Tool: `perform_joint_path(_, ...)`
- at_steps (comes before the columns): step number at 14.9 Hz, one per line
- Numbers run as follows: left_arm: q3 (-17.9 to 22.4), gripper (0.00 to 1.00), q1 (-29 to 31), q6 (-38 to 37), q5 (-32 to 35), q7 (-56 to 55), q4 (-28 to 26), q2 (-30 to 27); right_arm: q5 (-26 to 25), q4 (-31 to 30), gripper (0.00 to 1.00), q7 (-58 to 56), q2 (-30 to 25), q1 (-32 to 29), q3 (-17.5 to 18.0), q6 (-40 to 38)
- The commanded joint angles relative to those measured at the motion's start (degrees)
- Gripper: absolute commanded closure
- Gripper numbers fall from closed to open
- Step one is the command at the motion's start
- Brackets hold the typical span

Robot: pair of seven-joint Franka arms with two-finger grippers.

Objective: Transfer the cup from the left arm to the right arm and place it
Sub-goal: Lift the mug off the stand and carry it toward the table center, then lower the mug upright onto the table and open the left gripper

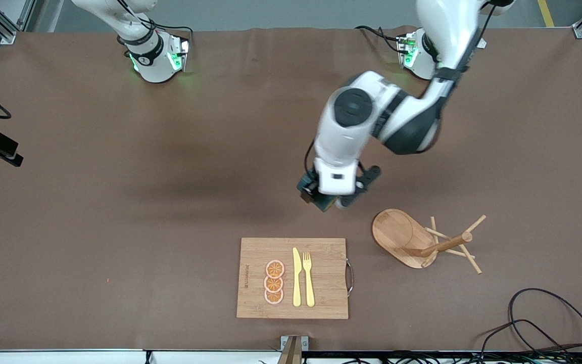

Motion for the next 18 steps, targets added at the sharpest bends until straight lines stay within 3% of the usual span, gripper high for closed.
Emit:
perform_joint_path(1, 1.0, 0.61, -6.9, 2.0, 15.5, -4.3, 0.8, 5.2, 0.2, -0.6, 0.0, 0.5, -0.6, -0.4, 0.2, 0.3)
perform_joint_path(5, 1.2, 0.61, -13.2, 1.3, 33.7, -13.1, 0.3, 10.2, 0.2, -0.6, 0.0, 0.5, -0.6, -0.4, 0.2, 0.8)
perform_joint_path(7, 2.3, 0.58, -16.7, -0.7, 43.8, -22.5, 0.2, 13.4, 0.2, -0.6, 0.0, 0.5, -0.6, -0.4, 0.2, 0.9)
perform_joint_path(12, 2.2, 0.58, -20.0, -2.4, 67.0, -40.3, 0.2, 22.9, 0.2, -0.6, 0.0, 0.5, -0.6, -0.6, 0.2, 0.9)
perform_joint_path(14, 2.1, 0.47, -20.2, -2.4, 69.7, -43.1, 0.2, 23.3, 0.2, -0.6, 0.0, 0.4, -0.6, -0.6, 0.2, 0.9)
perform_joint_path(15, 2.0, 0.29, -21.1, -2.6, 69.4, -43.1, 0.0, 23.1, 0.2, -0.6, 0.0, 0.4, -0.6, -0.5, 0.2, 0.9)
perform_joint_path(16, 1.9, 0.05, -21.6, -3.5, 69.1, -43.2, -0.4, 23.2, 0.2, -0.6, 0.0, 0.5, -0.6, -0.5, 0.2, 0.9)
perform_joint_path(18, 1.8, 0.0, -22.6, -4.7, 67.7, -43.1, -1.3, 23.1, 0.2, -0.6, 0.0, 0.5, -0.6, -0.5, 0.2, 0.9)
